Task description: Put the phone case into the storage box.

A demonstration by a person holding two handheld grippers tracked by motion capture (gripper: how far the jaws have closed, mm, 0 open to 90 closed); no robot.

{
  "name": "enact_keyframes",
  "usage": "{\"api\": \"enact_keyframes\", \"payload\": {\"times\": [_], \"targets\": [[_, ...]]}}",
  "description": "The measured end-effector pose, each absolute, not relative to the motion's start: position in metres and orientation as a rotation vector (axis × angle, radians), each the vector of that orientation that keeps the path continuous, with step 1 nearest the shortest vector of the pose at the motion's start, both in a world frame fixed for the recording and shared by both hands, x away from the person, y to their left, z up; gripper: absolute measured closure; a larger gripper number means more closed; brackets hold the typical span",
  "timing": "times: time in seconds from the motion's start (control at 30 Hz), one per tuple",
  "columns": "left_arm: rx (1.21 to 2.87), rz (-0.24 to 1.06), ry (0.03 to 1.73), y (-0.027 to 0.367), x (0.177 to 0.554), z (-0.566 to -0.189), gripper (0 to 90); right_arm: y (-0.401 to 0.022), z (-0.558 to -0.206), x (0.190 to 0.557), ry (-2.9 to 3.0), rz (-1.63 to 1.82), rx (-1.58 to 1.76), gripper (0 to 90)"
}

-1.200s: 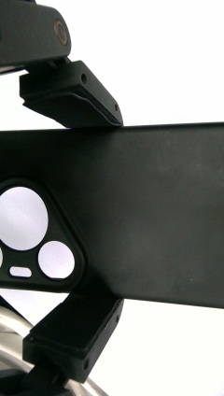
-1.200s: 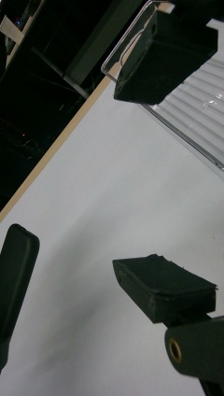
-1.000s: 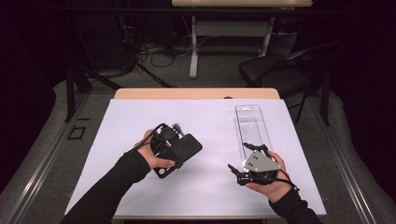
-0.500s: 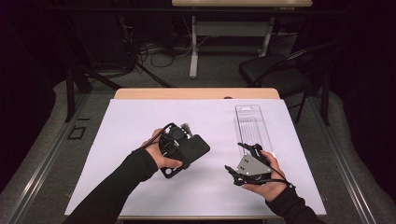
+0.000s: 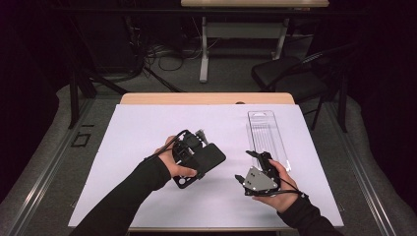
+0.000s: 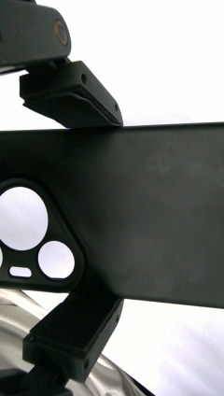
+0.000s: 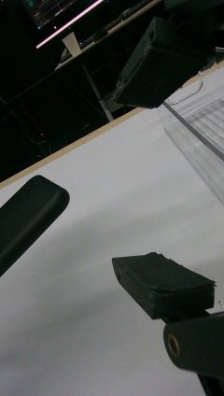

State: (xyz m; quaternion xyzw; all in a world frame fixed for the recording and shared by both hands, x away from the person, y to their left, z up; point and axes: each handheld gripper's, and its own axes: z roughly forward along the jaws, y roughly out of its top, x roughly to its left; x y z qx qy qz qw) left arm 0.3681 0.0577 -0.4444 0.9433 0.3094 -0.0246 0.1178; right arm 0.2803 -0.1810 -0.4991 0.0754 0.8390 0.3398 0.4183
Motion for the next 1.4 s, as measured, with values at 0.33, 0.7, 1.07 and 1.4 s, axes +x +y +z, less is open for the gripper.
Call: {"api": "enact_keyframes", "payload": {"times": [0.33,0.7,1.07,1.4], "targets": [[2.766,-0.088,0.883,0.048,0.367,-0.446,14.9,-0.174,-0.504,0.278,2.078,0.794,0.087,17.9],[2.783,-0.105,0.845,0.036,0.363,-0.447,14.9,-0.171,-0.505,0.277,2.062,0.747,0.022,20.6],[2.795,-0.119,0.83,0.031,0.361,-0.447,14.9,-0.167,-0.507,0.276,2.04,0.68,-0.067,23.8],[2.805,-0.126,0.831,0.03,0.361,-0.447,14.9,-0.162,-0.505,0.274,2.044,0.603,-0.174,29.8]]}}
